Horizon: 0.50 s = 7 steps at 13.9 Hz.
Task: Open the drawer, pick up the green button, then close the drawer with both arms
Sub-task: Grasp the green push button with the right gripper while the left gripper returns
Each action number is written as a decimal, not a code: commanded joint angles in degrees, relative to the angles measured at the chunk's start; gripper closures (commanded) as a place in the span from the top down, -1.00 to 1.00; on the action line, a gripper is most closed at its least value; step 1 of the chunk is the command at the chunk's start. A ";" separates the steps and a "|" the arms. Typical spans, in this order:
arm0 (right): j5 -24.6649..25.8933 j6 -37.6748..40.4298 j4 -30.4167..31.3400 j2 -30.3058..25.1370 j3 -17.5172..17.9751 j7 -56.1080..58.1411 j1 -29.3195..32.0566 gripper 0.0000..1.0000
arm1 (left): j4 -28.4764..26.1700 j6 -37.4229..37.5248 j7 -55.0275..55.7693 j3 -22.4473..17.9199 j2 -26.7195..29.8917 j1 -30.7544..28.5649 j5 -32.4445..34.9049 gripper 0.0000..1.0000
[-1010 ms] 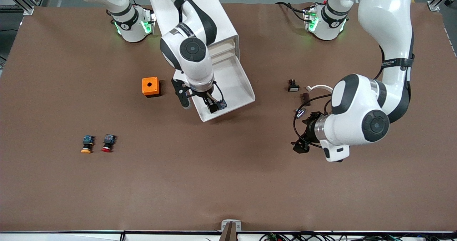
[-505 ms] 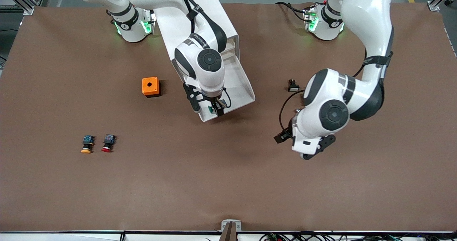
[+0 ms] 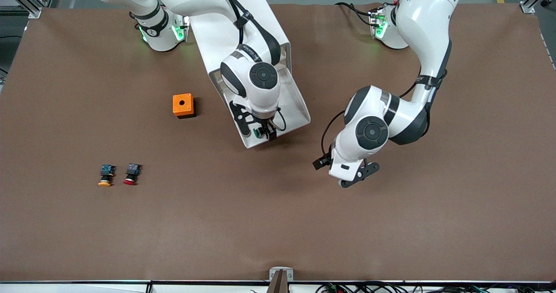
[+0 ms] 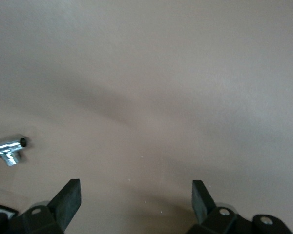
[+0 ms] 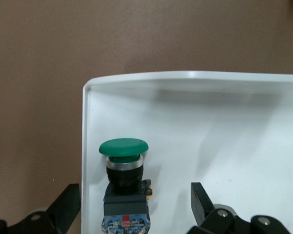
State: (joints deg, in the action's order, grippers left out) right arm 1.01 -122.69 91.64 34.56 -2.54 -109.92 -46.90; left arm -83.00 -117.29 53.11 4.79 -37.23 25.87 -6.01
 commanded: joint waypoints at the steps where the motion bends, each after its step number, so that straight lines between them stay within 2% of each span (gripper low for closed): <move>1: 0.66 -0.26 -1.64 1.30 -0.63 -1.44 -0.92 0.51 | -3.83 -2.59 -0.47 1.80 1.45 -0.21 0.65 1.00; 3: 0.22 -1.49 -1.64 1.30 -0.63 -1.44 -0.92 -0.32 | -4.80 -2.68 -0.47 1.98 1.45 -0.12 0.65 1.00; 4: 0.13 -1.84 -1.64 1.39 -0.63 -1.44 -0.92 -0.98 | -4.89 -2.77 -0.47 1.98 1.37 -0.03 0.65 1.00; 7: -0.22 -0.71 -3.12 0.95 -0.63 -0.47 0.48 -1.00 | -6.11 -5.91 -0.55 3.39 0.93 -0.12 0.65 1.00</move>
State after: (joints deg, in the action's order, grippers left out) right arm 0.99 -124.38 91.02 35.24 -2.74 -110.09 -47.03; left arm -86.73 -120.27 53.10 7.27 -37.22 25.90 -6.01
